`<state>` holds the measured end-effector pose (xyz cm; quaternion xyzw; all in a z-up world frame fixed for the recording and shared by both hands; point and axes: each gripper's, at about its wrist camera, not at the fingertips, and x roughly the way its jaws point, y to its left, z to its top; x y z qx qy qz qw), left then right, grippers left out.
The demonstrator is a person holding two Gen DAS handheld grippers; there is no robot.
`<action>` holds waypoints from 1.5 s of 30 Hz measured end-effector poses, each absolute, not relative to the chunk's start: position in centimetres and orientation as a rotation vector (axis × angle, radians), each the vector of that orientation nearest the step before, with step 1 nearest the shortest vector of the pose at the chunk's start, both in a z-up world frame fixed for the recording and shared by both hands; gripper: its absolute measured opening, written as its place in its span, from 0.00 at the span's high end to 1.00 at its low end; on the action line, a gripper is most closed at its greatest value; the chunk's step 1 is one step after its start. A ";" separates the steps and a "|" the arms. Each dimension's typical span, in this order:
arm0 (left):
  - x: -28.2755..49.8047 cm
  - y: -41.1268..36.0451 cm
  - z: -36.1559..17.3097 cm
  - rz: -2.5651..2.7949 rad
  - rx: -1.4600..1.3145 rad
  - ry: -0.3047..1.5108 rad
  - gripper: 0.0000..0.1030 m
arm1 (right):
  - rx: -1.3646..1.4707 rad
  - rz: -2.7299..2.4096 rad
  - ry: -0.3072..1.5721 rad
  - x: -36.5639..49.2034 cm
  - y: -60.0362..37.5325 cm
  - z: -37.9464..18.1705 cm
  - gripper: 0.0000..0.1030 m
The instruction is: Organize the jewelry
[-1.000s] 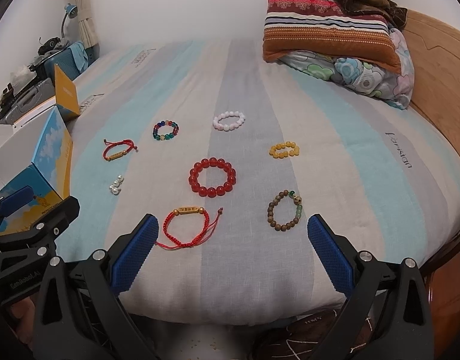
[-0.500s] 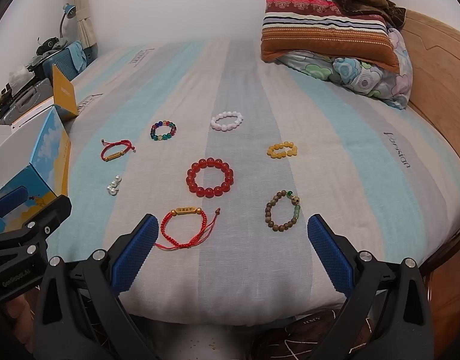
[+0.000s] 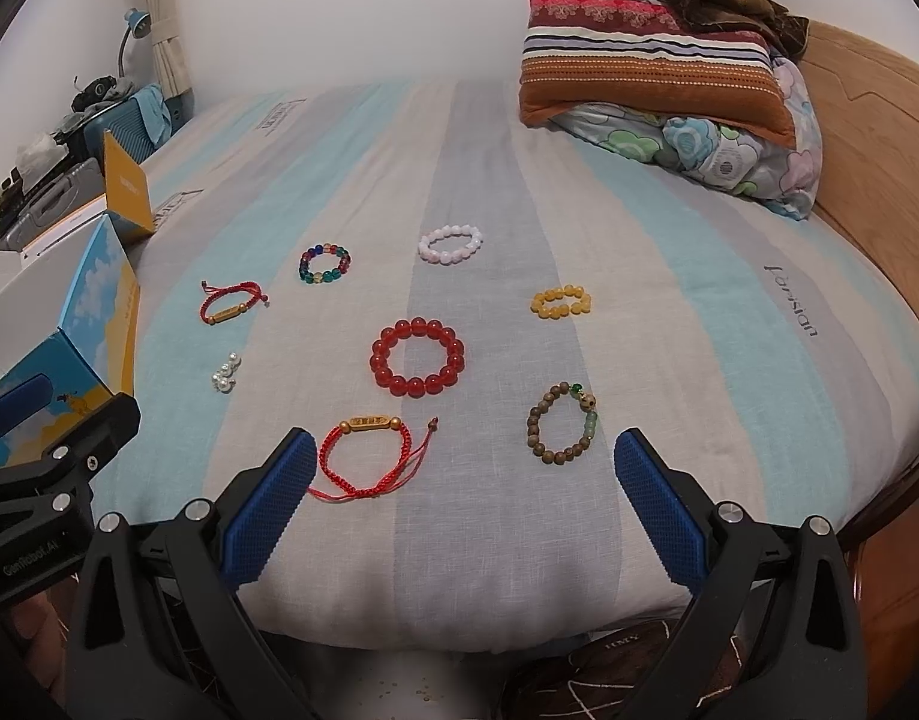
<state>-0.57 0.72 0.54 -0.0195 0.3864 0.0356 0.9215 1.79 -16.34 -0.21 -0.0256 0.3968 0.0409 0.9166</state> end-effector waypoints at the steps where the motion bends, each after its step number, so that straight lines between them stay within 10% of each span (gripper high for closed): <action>1: -0.6 0.7 0.5 0.073 -0.040 0.794 0.05 | -0.052 0.083 0.816 1.8 -16.4 -0.2 0.07; 45: 6.4 -4.5 -5.4 -0.069 0.006 0.943 0.05 | 0.011 -0.063 0.903 7.2 -22.6 -4.6 0.07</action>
